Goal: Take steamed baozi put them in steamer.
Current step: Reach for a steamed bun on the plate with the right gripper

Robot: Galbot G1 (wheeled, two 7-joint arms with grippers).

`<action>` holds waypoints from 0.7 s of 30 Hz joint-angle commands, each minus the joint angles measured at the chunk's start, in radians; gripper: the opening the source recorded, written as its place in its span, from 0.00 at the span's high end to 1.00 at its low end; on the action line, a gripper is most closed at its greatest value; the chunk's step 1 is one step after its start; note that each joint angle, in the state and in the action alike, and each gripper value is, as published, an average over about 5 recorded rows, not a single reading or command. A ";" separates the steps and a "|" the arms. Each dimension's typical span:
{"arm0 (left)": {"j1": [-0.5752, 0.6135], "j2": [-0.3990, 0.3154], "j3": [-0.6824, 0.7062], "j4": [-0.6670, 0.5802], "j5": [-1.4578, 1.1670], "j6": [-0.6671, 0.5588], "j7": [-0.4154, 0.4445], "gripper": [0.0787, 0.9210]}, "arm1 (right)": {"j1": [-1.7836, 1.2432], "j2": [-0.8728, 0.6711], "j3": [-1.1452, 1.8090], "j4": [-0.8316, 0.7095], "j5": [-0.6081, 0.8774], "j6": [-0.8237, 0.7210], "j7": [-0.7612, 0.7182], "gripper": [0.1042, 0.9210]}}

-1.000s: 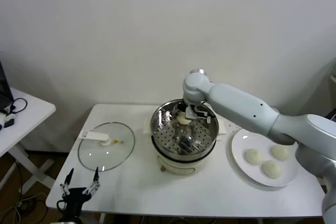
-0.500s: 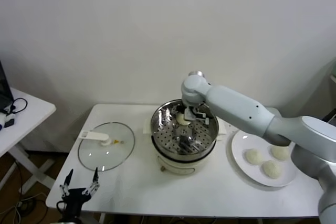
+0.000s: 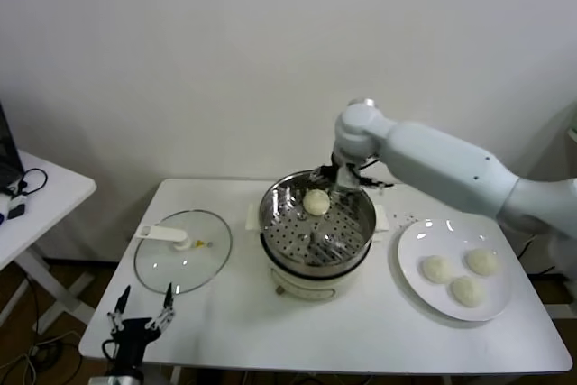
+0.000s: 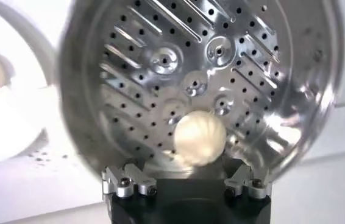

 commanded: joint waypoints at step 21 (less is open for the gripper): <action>-0.005 0.012 0.019 -0.003 0.017 0.001 0.003 0.12 | -0.497 -0.520 0.296 -0.047 0.328 -0.471 0.069 0.12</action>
